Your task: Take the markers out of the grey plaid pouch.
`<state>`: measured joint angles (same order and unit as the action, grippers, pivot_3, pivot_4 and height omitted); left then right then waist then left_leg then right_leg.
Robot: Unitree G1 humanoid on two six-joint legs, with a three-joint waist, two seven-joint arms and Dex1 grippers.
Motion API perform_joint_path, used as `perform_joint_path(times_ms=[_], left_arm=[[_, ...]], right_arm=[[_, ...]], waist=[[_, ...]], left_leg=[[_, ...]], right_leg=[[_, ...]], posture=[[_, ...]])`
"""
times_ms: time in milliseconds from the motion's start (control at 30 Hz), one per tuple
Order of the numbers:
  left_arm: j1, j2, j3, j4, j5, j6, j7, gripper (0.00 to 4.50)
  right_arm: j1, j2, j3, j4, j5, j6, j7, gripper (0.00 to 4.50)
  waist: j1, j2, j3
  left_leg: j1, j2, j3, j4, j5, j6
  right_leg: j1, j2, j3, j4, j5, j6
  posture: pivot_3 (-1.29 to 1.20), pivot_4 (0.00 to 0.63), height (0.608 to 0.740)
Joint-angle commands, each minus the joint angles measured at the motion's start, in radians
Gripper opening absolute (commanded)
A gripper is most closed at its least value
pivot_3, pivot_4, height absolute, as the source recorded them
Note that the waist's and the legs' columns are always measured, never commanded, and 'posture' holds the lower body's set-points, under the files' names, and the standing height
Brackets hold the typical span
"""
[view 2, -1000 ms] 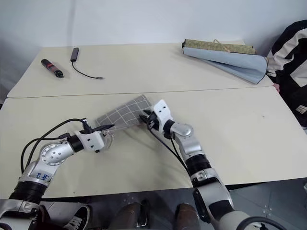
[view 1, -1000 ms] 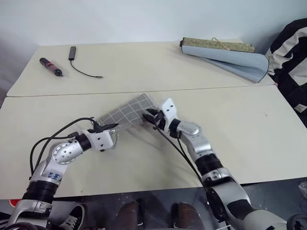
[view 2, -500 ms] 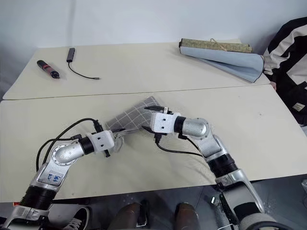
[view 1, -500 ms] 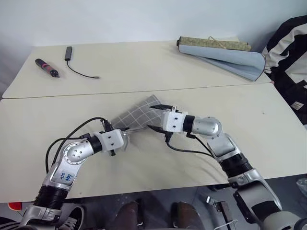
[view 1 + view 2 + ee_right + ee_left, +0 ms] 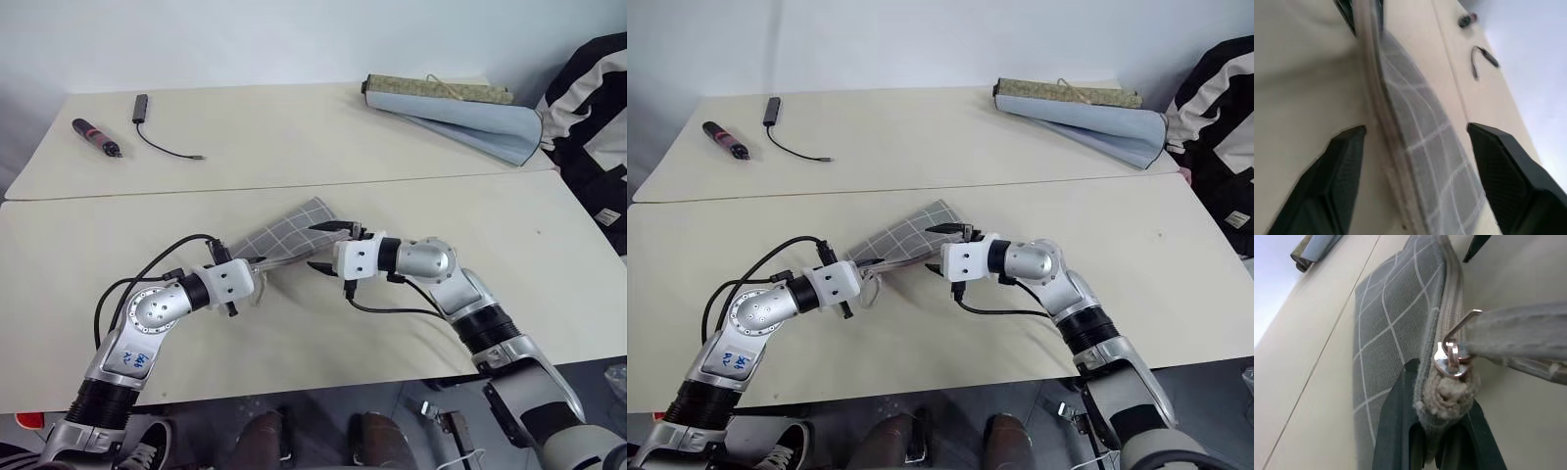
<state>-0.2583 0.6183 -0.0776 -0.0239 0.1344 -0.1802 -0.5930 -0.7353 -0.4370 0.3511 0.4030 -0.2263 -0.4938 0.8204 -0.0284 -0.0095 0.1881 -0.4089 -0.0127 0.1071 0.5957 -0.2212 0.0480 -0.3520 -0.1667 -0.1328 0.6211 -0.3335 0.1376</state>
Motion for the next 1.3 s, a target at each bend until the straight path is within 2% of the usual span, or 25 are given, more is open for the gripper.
perform_joint_path(times_ms=[33,233,267,300,467,500,533,600,733,1000,1300], left_arm=[[0.005,-0.017,0.022,-0.045,-0.053,0.010,-0.006,0.00],[0.016,-0.023,0.020,-0.086,-0.112,0.028,-0.050,0.00],[0.018,-0.021,0.017,-0.091,-0.112,0.029,-0.054,0.00],[0.021,-0.020,0.018,-0.096,-0.111,0.033,-0.054,0.00],[0.032,-0.031,0.038,-0.094,-0.147,0.049,-0.054,0.00],[0.033,-0.031,0.042,-0.094,-0.154,0.048,-0.055,0.57],[0.034,-0.029,0.044,-0.094,-0.157,0.040,-0.058,0.82],[0.036,-0.025,0.048,-0.085,-0.144,0.015,-0.049,1.35],[0.036,0.002,0.053,-0.038,-0.059,-0.056,-0.003,2.63],[0.018,0.044,0.076,0.064,-0.012,-0.173,0.039,2.63],[0.011,0.005,0.043,0.051,-0.019,-0.225,0.028,2.63]], right_arm=[[-0.018,-0.001,0.019,0.020,-0.051,-0.039,-0.033,3.42],[-0.056,0.033,0.034,0.076,-0.136,-0.043,-0.128,3.42],[-0.062,0.041,0.028,0.087,-0.124,-0.037,-0.129,3.06],[-0.065,0.047,0.024,0.093,-0.111,-0.034,-0.123,2.92],[-0.072,0.045,0.021,0.101,-0.113,-0.050,-0.135,1.21],[-0.070,0.046,0.018,0.100,-0.105,-0.046,-0.130,0.85],[-0.067,0.046,0.014,0.097,-0.097,-0.042,-0.128,0.45],[-0.064,0.044,0.009,0.093,-0.091,-0.039,-0.128,0.00],[-0.054,0.060,-0.021,0.087,-0.001,-0.011,-0.097,0.00],[-0.045,0.047,-0.034,0.072,0.071,-0.031,-0.035,0.00],[-0.032,0.052,-0.024,0.053,0.075,-0.019,-0.013,0.00]], waist=[[0.001,0.000,0.000],[0.000,0.000,0.000],[0.000,0.000,0.000],[0.000,0.000,0.000],[-0.001,0.000,0.000],[-0.001,0.000,0.000],[-0.001,0.000,0.000],[-0.001,0.000,0.000],[-0.001,0.000,0.000],[-0.001,0.000,0.000],[-0.001,0.000,0.000]], left_leg=[[0.000,0.000,0.000,0.000,0.000,0.000],[0.000,0.000,0.000,0.000,0.000,0.000],[0.000,0.000,0.000,0.000,0.000,0.000],[0.000,0.000,0.000,0.000,0.000,0.000],[0.000,0.000,0.000,0.000,0.000,0.000],[0.000,0.000,0.000,0.001,0.000,0.000],[0.000,0.000,0.000,0.001,0.000,0.000],[0.000,0.000,0.000,0.001,0.000,0.000],[0.000,0.000,0.000,0.001,0.000,0.000],[0.000,0.000,0.000,0.001,0.000,0.000],[0.000,0.000,0.000,0.001,0.000,0.000]], right_leg=[[0.000,0.000,0.000,0.000,0.000,0.000],[0.000,0.000,0.000,0.000,0.000,0.000],[0.000,0.000,0.000,0.000,0.000,0.000],[0.000,0.000,0.000,0.000,0.000,0.000],[0.000,0.001,0.000,0.000,0.000,0.000],[0.000,0.001,0.000,0.000,0.000,0.000],[0.000,0.001,0.000,0.000,0.000,0.000],[0.000,0.001,0.000,0.000,0.000,0.000],[0.000,0.001,0.000,0.000,0.000,0.000],[0.000,0.000,0.000,0.000,0.000,0.000],[0.000,0.000,0.000,0.000,0.000,0.000]], posture=[[0.00,0.150,0.740],[0.00,0.150,0.740],[0.00,0.150,0.740],[0.00,0.150,0.740],[0.00,0.150,0.740],[0.00,0.150,0.740],[0.00,0.150,0.740],[0.00,0.150,0.740],[0.00,0.150,0.740],[0.00,0.150,0.740],[0.00,0.150,0.740]])
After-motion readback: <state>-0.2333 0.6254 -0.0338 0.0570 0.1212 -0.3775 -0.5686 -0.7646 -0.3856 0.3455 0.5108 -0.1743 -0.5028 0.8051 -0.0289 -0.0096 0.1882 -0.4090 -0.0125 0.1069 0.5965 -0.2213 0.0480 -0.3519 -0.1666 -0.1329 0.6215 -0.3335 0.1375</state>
